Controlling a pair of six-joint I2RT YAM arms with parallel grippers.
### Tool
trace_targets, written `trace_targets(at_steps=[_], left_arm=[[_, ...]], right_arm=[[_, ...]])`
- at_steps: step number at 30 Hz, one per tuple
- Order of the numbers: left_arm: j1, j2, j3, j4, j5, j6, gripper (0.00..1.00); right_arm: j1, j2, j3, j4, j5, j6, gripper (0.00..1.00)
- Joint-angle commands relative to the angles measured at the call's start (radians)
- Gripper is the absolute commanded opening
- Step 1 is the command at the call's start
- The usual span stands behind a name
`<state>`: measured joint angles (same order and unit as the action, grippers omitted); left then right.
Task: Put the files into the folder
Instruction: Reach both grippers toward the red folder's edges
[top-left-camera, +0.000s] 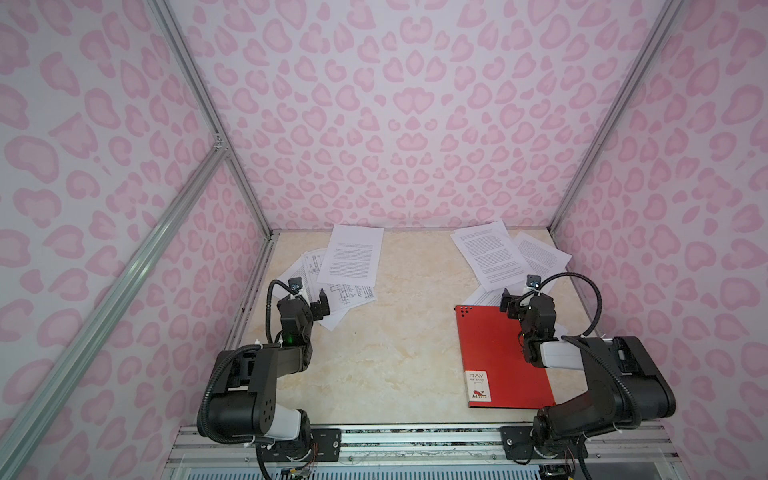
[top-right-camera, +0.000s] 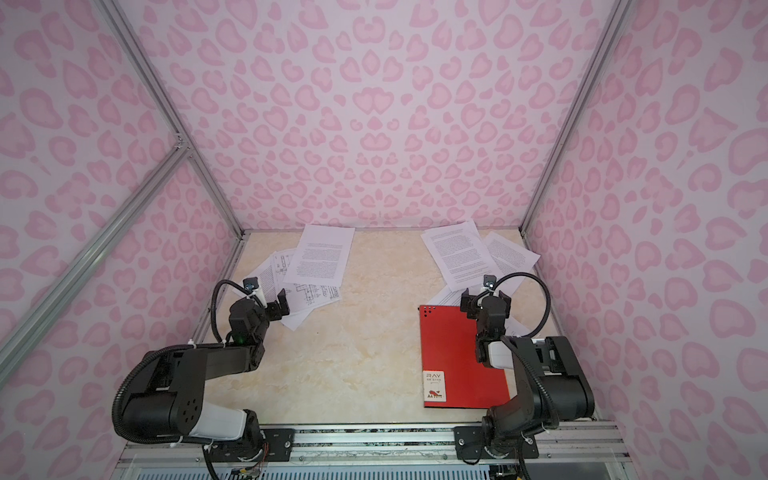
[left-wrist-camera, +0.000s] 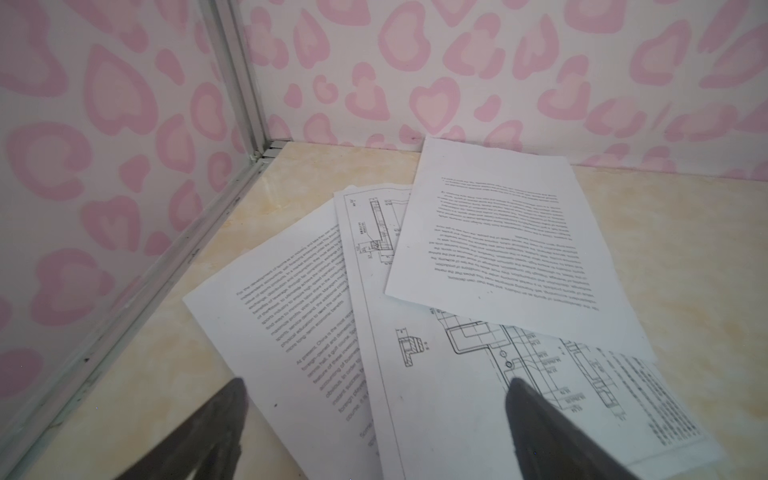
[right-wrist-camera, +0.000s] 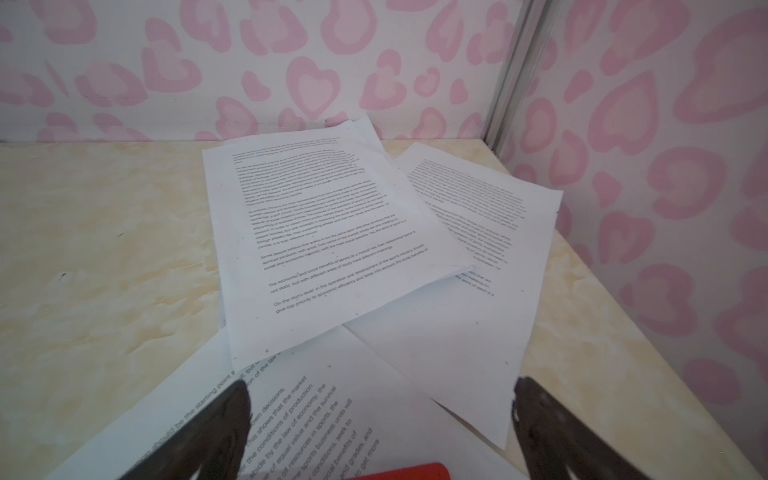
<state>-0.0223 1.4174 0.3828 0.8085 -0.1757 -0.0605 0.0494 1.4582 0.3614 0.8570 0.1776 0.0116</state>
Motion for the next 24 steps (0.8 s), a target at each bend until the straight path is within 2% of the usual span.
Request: trace_targets(at_steps=[1, 2, 3, 4, 5, 6, 7, 9, 13, 16, 19, 21, 24], left_arm=[[-0.066, -0.099, 0.15, -0.256, -0.169, 0.013, 0.98], [-0.092, -0.12, 0.201, -0.336, -0.218, -0.045, 0.98], [-0.114, -0.136, 0.287, -0.501, -0.256, -0.188, 0.98], [-0.119, -0.136, 0.386, -0.696, -0.206, -0.299, 0.98], [-0.127, -0.12, 0.45, -0.794, -0.14, -0.354, 0.98], [-0.143, -0.097, 0.489, -0.849, -0.068, -0.436, 0.98], [-0.15, -0.077, 0.5, -0.867, 0.089, -0.511, 0.98], [-0.204, -0.016, 0.52, -0.852, 0.335, -0.588, 0.98], [-0.434, 0.132, 0.636, -0.968, 0.446, -0.579, 0.98], [-0.567, 0.237, 0.691, -0.933, 0.566, -0.61, 0.97], [-0.677, 0.355, 0.77, -0.932, 0.639, -0.631, 0.97], [-0.727, 0.434, 0.818, -0.922, 0.696, -0.651, 0.98], [-0.771, 0.507, 0.861, -0.897, 0.736, -0.673, 0.98]], right_arm=[[0.044, -0.174, 0.083, -0.241, 0.233, 0.073, 0.99], [0.042, -0.224, 0.119, -0.342, 0.281, 0.17, 0.99], [0.034, -0.267, 0.167, -0.471, 0.323, 0.286, 0.99], [0.013, -0.299, 0.208, -0.574, 0.311, 0.355, 0.99], [-0.011, -0.313, 0.238, -0.662, 0.294, 0.422, 0.99], [-0.045, -0.321, 0.261, -0.747, 0.292, 0.546, 0.99], [-0.091, -0.324, 0.264, -0.807, 0.224, 0.651, 0.99], [-0.173, -0.312, 0.215, -0.786, 0.027, 0.681, 0.99], [-0.31, -0.294, 0.142, -0.863, -0.262, 0.729, 0.93], [-0.338, -0.302, 0.117, -0.94, -0.297, 0.714, 0.91], [-0.344, -0.323, 0.083, -0.97, -0.29, 0.702, 0.91], [-0.35, -0.322, 0.067, -1.005, -0.29, 0.7, 0.92], [-0.37, -0.334, 0.057, -1.062, -0.361, 0.663, 0.91]])
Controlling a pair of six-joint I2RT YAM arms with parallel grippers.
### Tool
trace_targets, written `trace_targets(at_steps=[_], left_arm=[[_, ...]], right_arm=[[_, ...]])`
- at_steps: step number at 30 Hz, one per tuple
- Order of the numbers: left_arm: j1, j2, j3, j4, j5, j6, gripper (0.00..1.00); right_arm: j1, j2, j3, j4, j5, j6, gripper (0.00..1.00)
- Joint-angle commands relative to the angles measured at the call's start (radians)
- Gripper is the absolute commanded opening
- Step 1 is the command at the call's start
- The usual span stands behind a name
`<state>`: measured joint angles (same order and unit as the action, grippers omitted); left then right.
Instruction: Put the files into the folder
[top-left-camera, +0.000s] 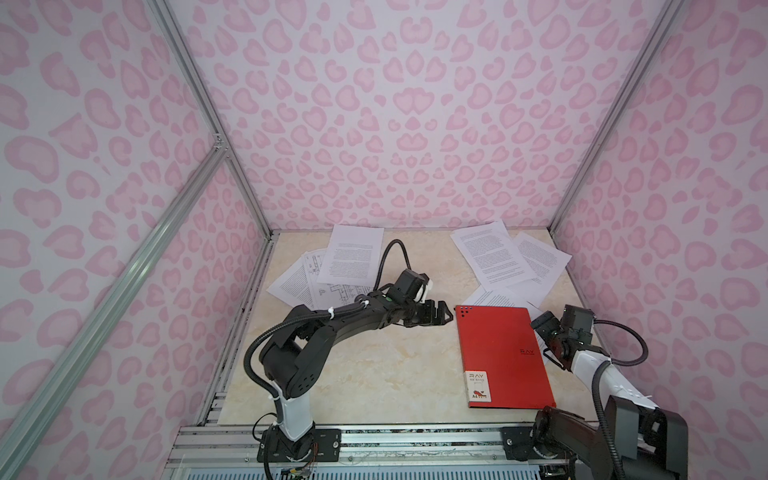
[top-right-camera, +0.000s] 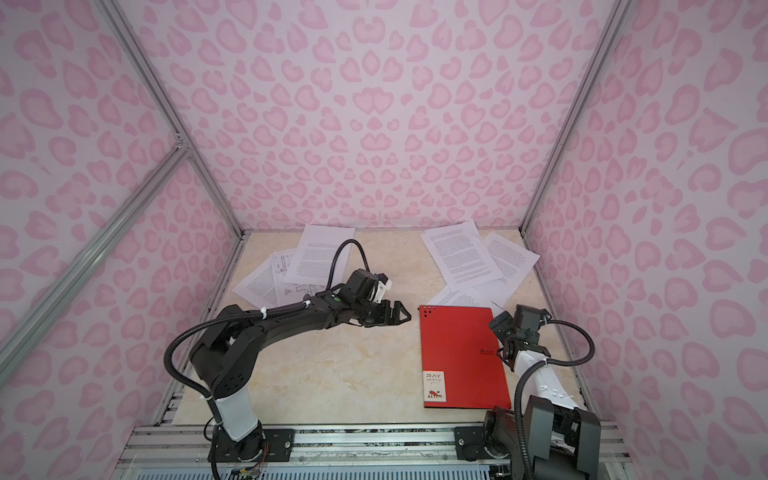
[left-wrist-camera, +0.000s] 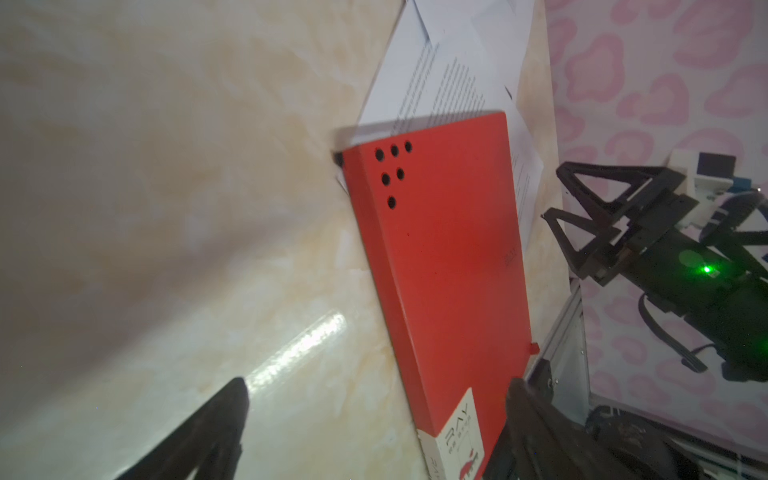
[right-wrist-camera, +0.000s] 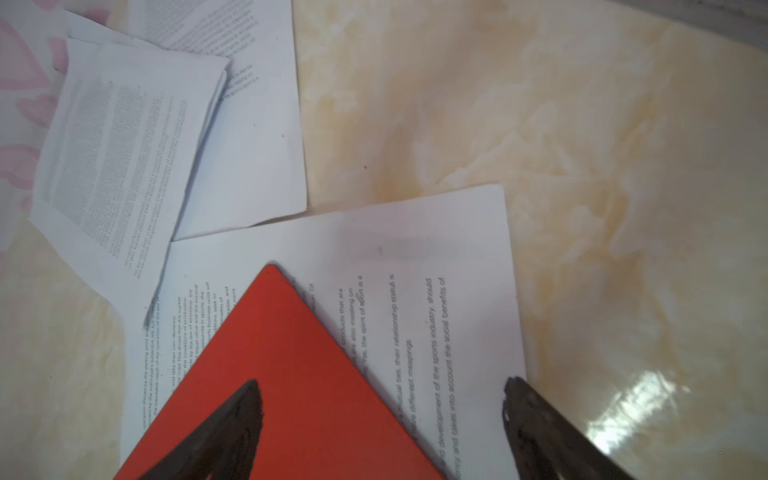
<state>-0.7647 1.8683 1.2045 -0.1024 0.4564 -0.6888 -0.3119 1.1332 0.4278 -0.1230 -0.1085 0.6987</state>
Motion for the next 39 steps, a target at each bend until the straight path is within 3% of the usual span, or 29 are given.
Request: trace_targets(at_steps=[1, 4, 11, 16, 21, 30, 34, 39], left_arm=[[-0.037, 0.071, 0.049, 0.022, 0.118, -0.053, 0.98], [-0.054, 0.124, 0.081, 0.028, 0.15, -0.085, 0.98], [-0.061, 0.214, 0.121, 0.066, 0.178, -0.181, 0.96], [-0.055, 0.275, 0.17, 0.043, 0.147, -0.248, 0.87], [0.004, 0.271, 0.12, 0.08, 0.122, -0.302, 0.78], [0.177, 0.116, 0.031, 0.01, 0.033, -0.224, 0.71], [0.266, 0.029, -0.027, -0.047, -0.002, -0.147, 0.75], [0.282, -0.09, -0.082, -0.15, -0.069, -0.034, 0.81]], right_arm=[[-0.01, -0.014, -0.013, -0.099, -0.081, -0.029, 0.92], [-0.009, -0.019, -0.023, -0.127, -0.108, -0.036, 0.92], [0.004, 0.056, -0.042, -0.12, -0.312, -0.044, 0.91], [0.131, 0.064, -0.059, -0.086, -0.343, 0.029, 0.91], [0.288, 0.05, -0.049, -0.01, -0.335, 0.161, 0.9], [0.5, 0.146, 0.04, 0.167, -0.287, 0.267, 0.89], [0.511, 0.222, 0.071, 0.243, -0.3, 0.254, 0.88], [0.517, 0.288, 0.103, 0.23, -0.29, 0.19, 0.86]])
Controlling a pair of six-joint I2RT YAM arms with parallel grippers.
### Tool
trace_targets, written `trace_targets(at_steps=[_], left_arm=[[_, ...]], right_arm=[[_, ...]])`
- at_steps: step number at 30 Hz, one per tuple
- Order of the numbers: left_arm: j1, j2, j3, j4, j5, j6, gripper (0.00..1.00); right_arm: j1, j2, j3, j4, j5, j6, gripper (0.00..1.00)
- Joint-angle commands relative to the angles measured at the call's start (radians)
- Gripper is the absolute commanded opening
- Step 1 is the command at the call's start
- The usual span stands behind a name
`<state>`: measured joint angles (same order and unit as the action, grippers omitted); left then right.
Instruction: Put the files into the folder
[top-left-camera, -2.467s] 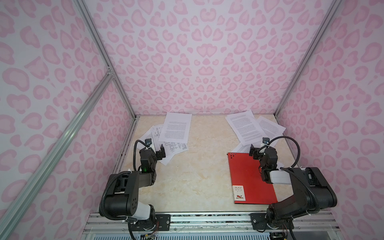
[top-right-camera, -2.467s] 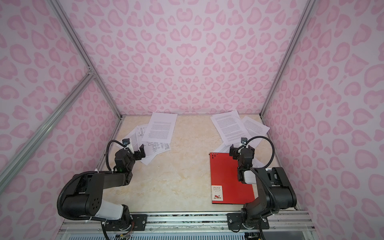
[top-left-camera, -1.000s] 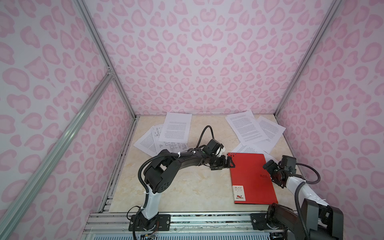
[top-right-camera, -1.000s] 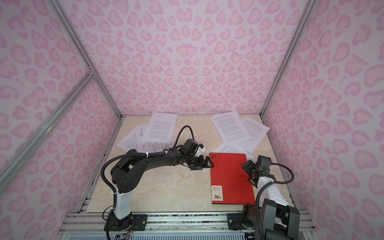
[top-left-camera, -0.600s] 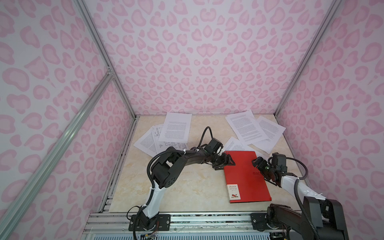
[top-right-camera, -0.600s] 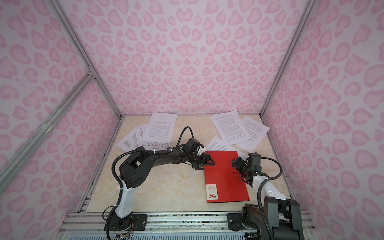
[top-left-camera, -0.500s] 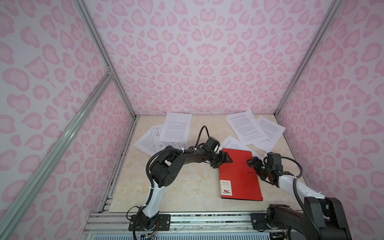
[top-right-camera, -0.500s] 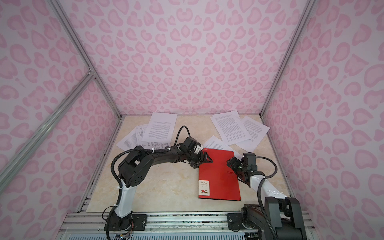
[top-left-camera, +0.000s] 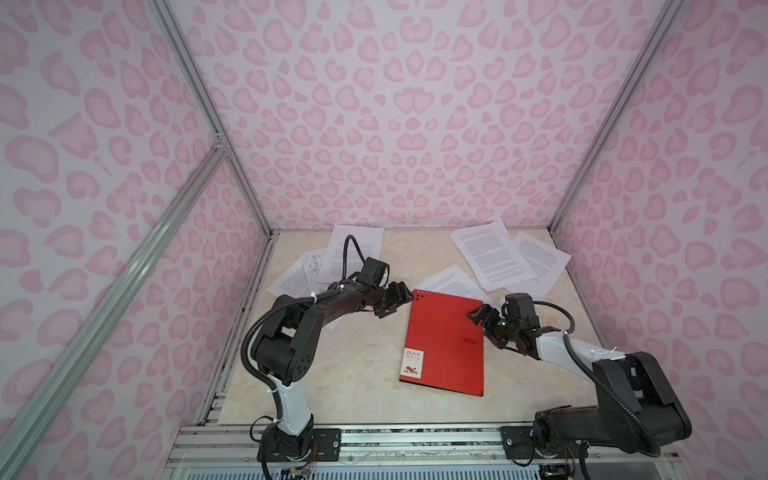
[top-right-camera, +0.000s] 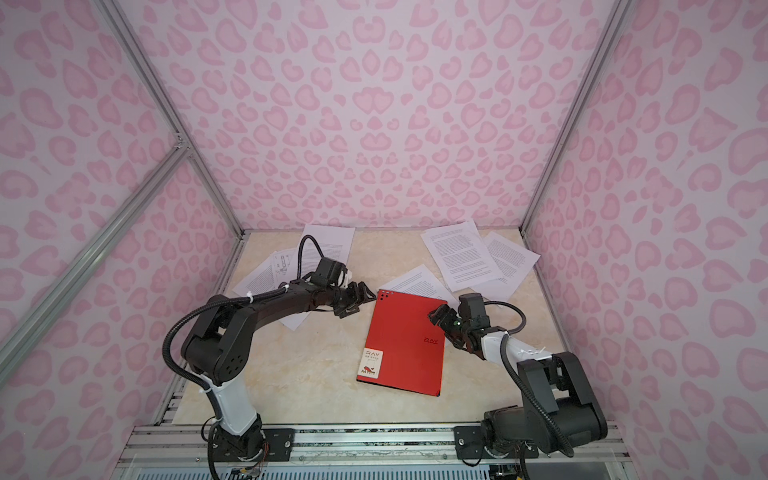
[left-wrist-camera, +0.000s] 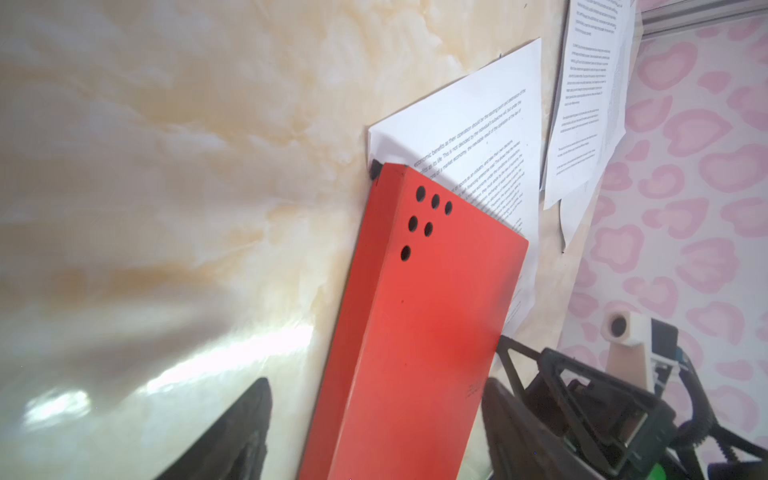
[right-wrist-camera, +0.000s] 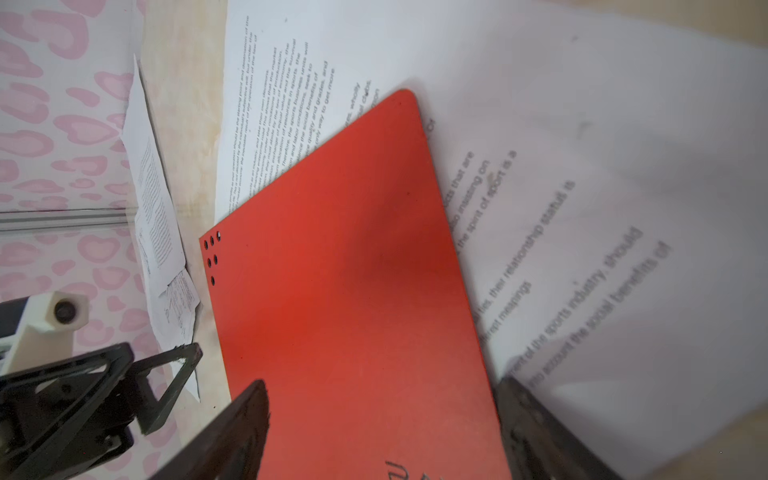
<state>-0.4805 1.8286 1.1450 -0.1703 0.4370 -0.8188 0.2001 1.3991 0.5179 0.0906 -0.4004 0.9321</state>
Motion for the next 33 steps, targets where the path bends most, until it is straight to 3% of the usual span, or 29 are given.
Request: trace_targets(at_steps=[1, 6, 15, 23, 30, 33], left_arm=[[-0.009, -0.058, -0.03, -0.094, -0.039, 0.116, 0.81], [-0.078, -0.034, -0.044, -0.127, -0.01, 0.166, 0.8], [-0.173, 0.074, -0.005, -0.085, 0.019, 0.127, 0.75], [-0.169, 0.069, -0.019, -0.053, 0.031, 0.088, 0.77], [-0.113, 0.015, -0.075, 0.098, 0.152, -0.015, 0.83], [-0.082, -0.011, -0.08, 0.156, 0.204, -0.046, 0.85]], right_arm=[[0.01, 0.03, 0.02, 0.004, 0.003, -0.057, 0.86], [0.031, 0.03, 0.025, -0.019, -0.003, -0.084, 0.84], [0.036, -0.03, 0.026, 0.003, -0.052, -0.087, 0.84], [0.039, -0.114, 0.087, -0.065, -0.112, -0.124, 0.86], [0.045, -0.17, 0.072, 0.121, -0.359, -0.076, 0.92], [0.084, -0.181, 0.099, 0.092, -0.4, -0.111, 0.94]])
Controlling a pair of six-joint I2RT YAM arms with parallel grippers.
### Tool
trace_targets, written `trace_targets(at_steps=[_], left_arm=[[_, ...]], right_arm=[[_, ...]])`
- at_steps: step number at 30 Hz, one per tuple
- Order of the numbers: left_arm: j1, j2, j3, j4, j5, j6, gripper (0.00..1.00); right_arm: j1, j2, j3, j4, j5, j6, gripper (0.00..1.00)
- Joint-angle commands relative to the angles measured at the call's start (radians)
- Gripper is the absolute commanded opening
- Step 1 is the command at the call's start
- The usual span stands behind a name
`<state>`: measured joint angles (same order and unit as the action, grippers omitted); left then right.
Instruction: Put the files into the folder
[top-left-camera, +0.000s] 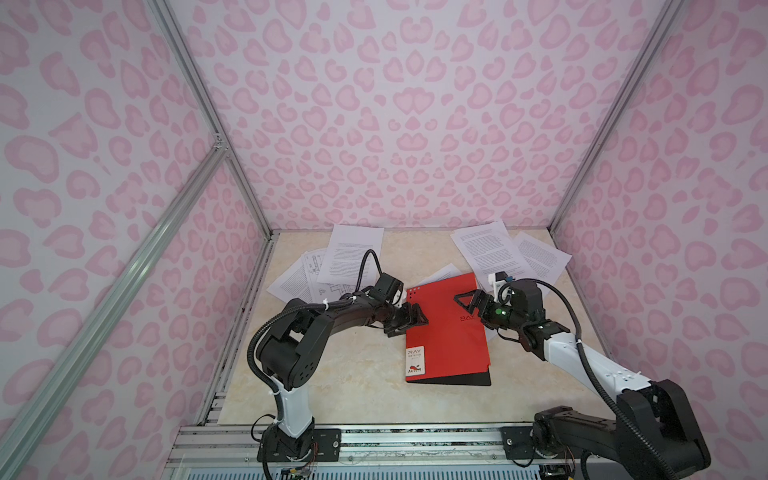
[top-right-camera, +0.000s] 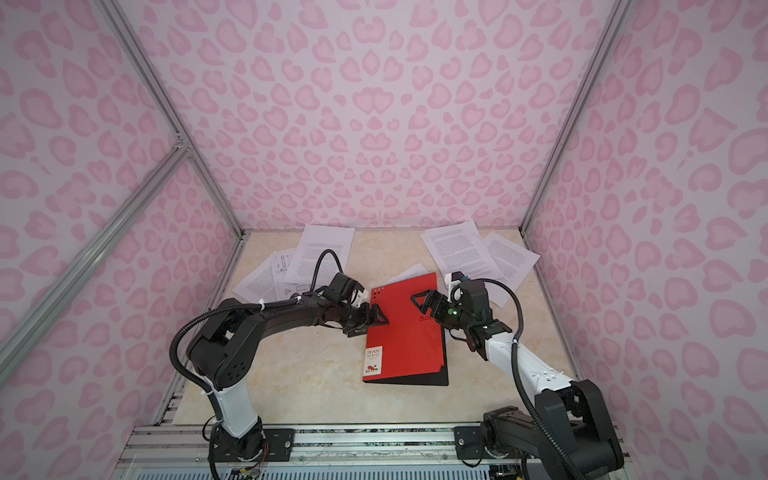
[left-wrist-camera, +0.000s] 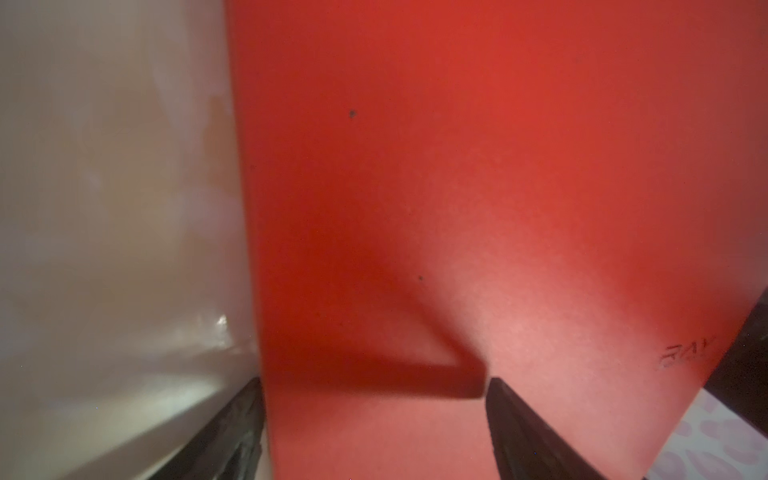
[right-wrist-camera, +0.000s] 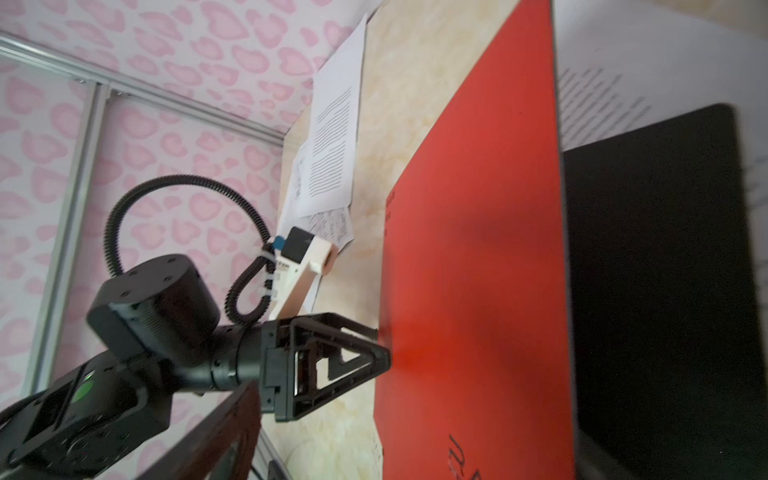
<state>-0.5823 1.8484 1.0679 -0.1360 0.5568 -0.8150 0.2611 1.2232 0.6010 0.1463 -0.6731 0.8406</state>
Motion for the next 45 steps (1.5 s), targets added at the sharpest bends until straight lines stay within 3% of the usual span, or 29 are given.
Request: trace_targets(at_steps=[1, 8, 14, 17, 22, 25, 27, 30, 32, 38, 43, 45], left_arm=[[0.027, -0.035, 0.0, 0.131, 0.097, -0.057, 0.86], [0.081, -0.15, 0.015, -0.019, -0.014, 0.006, 0.9], [0.176, -0.412, 0.082, -0.339, -0.251, 0.168, 0.98], [0.286, -0.547, 0.091, -0.429, -0.303, 0.206, 0.98], [0.565, -0.762, 0.037, -0.474, -0.249, 0.157, 0.98], [0.711, -0.856, 0.033, -0.495, -0.165, 0.171, 0.98], [0.754, -0.912, 0.041, -0.516, -0.156, 0.203, 0.98], [0.748, -0.93, 0.02, -0.525, -0.081, 0.259, 0.98], [0.696, -0.906, -0.033, -0.521, -0.05, 0.277, 0.98], [0.399, -0.779, -0.265, -0.378, -0.136, 0.217, 1.0], [0.247, -0.613, -0.375, -0.198, -0.145, 0.134, 0.98], [0.223, -0.552, -0.38, -0.17, -0.161, 0.13, 0.97]], right_arm=[[0.044, -0.003, 0.035, 0.01, -0.132, -0.04, 0.93], [0.103, -0.022, 0.16, -0.215, -0.005, -0.173, 0.94], [0.248, 0.073, 0.348, -0.22, 0.022, -0.175, 0.94], [0.356, 0.2, 0.472, -0.158, 0.039, -0.15, 0.94], [0.512, 0.493, 0.716, -0.069, 0.059, -0.141, 0.92], [0.538, 0.637, 0.838, -0.071, 0.043, -0.141, 0.87], [0.523, 0.653, 0.846, -0.084, 0.041, -0.144, 0.85], [0.487, 0.574, 0.76, -0.133, 0.083, -0.206, 0.83], [0.462, 0.513, 0.688, -0.198, 0.104, -0.262, 0.8], [0.409, 0.403, 0.439, -0.352, 0.124, -0.39, 0.55], [0.411, 0.399, 0.291, -0.264, 0.075, -0.336, 0.33], [0.42, 0.41, 0.265, -0.221, 0.076, -0.303, 0.31]])
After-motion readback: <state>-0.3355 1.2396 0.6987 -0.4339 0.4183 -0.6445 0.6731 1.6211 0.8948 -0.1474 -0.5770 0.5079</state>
